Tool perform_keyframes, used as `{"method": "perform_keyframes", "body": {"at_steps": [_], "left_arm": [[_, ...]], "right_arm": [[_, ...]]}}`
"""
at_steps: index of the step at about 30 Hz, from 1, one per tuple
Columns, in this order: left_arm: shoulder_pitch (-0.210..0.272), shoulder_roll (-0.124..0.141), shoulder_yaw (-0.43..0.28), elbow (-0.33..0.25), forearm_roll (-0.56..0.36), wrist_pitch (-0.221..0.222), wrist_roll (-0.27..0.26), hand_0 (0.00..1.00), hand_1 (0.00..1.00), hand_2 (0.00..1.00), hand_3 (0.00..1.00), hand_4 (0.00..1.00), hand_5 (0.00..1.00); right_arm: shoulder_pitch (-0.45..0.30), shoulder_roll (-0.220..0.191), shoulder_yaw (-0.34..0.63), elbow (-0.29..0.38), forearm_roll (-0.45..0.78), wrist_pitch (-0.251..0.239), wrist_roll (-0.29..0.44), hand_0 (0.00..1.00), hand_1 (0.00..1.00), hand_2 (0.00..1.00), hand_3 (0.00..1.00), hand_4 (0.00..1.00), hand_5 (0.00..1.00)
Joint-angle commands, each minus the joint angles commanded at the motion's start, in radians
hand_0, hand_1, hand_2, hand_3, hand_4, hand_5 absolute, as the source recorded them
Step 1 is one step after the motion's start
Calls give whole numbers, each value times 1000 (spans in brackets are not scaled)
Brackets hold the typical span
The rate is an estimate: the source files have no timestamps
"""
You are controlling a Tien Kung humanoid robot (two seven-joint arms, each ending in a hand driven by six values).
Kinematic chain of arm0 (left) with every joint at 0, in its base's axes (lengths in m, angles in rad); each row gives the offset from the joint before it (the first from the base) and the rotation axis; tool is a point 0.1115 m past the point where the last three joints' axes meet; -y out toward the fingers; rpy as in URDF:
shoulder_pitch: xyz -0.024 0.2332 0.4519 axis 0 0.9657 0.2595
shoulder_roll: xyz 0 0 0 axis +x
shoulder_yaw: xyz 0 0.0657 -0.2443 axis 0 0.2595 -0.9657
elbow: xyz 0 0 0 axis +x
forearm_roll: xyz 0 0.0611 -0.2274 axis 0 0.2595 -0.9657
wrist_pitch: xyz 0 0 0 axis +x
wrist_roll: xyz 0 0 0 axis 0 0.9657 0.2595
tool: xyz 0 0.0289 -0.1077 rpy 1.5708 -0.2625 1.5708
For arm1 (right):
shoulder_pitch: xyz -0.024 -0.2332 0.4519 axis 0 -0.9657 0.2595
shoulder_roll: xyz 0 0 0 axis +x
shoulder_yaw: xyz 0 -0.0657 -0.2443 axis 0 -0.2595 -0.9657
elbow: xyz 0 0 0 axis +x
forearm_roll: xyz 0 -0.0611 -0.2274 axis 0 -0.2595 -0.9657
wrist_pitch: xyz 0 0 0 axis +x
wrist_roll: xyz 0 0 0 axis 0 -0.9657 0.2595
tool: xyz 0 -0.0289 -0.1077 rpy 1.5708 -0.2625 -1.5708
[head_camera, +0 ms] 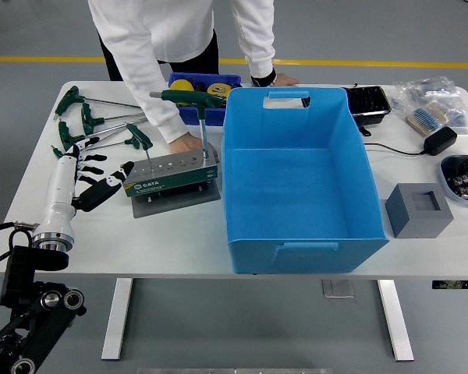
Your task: Lift tool from toolbox,place it in box,lift tool from toolbox,place it in box
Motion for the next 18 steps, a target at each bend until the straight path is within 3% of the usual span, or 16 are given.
{"method": "perform_keyframes", "body": {"at_steps": [1,2,7,8,9,18], "left_arm": [[-2,1,6,-3,-39,-1,-9,333,461,630,807,908,651],[-7,4,18,-6,-85,-5,-15,333,464,634,811,918,815],[-34,10,57,-3,-288,-8,-11,333,464,634,811,918,815],[-41,10,63,1,-327,-4,-12,380,505,657,830,924,896],[-46,10,67,4,-373,-2,-15,380,505,657,830,924,896],[-107,12,99,68,-756,23,-68,399,526,676,847,926,926]], "right_arm": [[0,0,-1,0,1,0,0,653,641,716,562,810,753],[0,0,-1,0,3,0,1,653,641,715,562,810,753],[2,-1,-1,0,3,0,1,653,641,715,562,810,753],[2,-1,-1,0,3,0,1,652,642,715,562,810,753],[2,-1,-1,0,2,0,1,652,642,715,562,810,753],[4,-2,-1,1,4,-1,2,652,642,715,562,810,754]]}}
